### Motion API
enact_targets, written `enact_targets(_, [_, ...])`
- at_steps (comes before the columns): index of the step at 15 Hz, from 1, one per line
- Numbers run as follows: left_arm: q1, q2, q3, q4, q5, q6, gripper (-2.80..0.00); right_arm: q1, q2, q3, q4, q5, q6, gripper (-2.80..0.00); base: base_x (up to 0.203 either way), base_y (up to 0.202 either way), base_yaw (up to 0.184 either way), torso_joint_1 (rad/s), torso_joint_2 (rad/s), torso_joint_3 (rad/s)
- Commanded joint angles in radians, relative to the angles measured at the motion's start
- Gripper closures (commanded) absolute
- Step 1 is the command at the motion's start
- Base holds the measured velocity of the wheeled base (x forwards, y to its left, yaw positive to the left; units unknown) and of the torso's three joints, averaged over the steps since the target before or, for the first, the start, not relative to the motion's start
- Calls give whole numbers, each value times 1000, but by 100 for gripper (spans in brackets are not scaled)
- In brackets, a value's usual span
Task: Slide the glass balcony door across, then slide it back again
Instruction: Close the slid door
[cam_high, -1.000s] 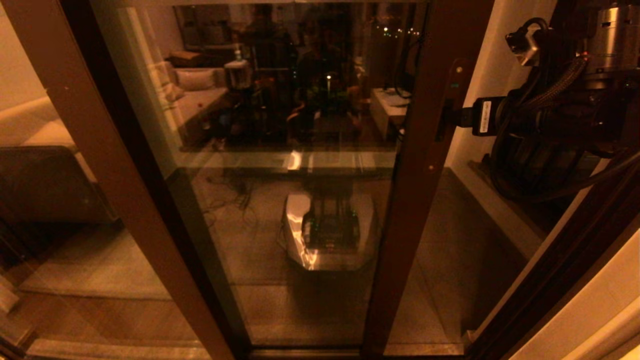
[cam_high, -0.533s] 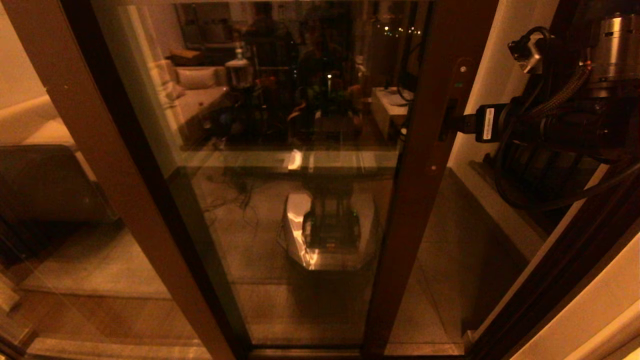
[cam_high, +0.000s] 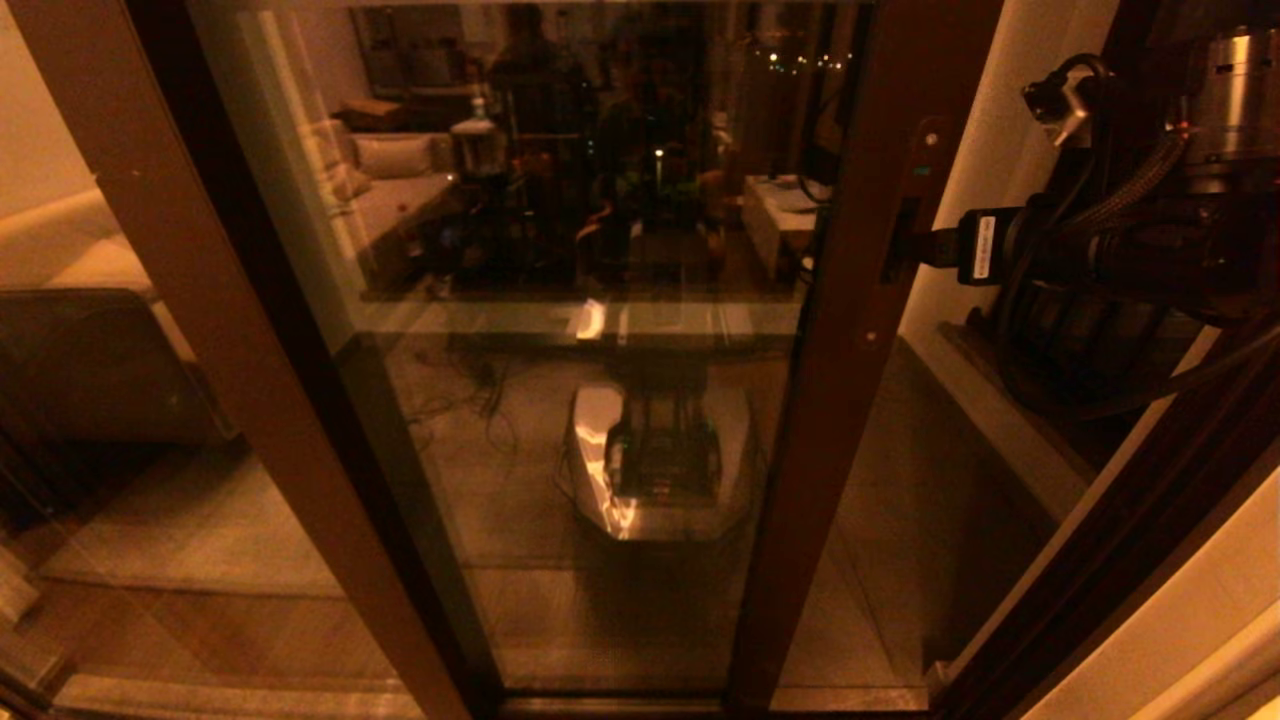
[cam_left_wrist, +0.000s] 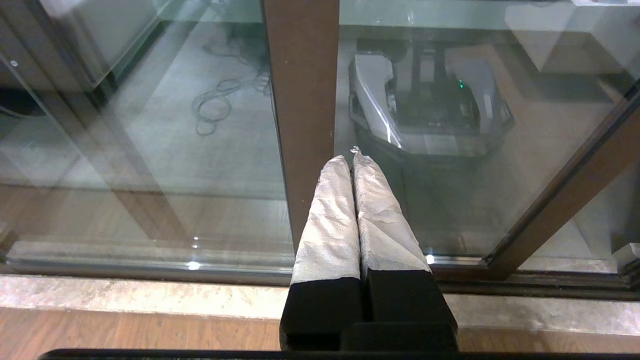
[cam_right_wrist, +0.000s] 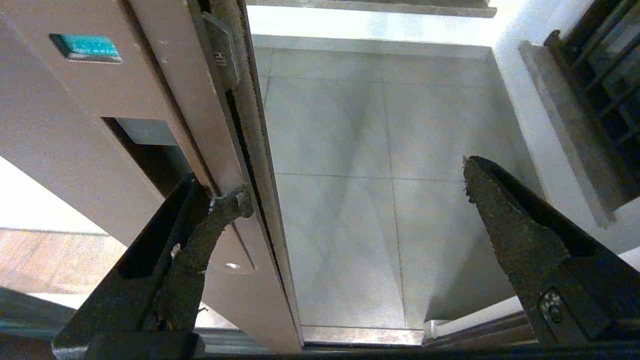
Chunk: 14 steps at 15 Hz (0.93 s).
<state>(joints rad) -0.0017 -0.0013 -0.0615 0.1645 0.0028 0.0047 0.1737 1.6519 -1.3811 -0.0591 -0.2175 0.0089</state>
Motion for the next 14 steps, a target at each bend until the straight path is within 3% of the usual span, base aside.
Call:
enact_targets(1, [0, 0, 0, 1, 0, 0, 0, -13, 0, 0, -1, 1, 0, -280, 0, 0, 0, 0, 0, 0])
enact_targets(14, [0, 0, 0, 1, 0, 1, 0, -86, -14, 20, -1, 36, -3, -280, 0, 0, 0, 0, 0, 0])
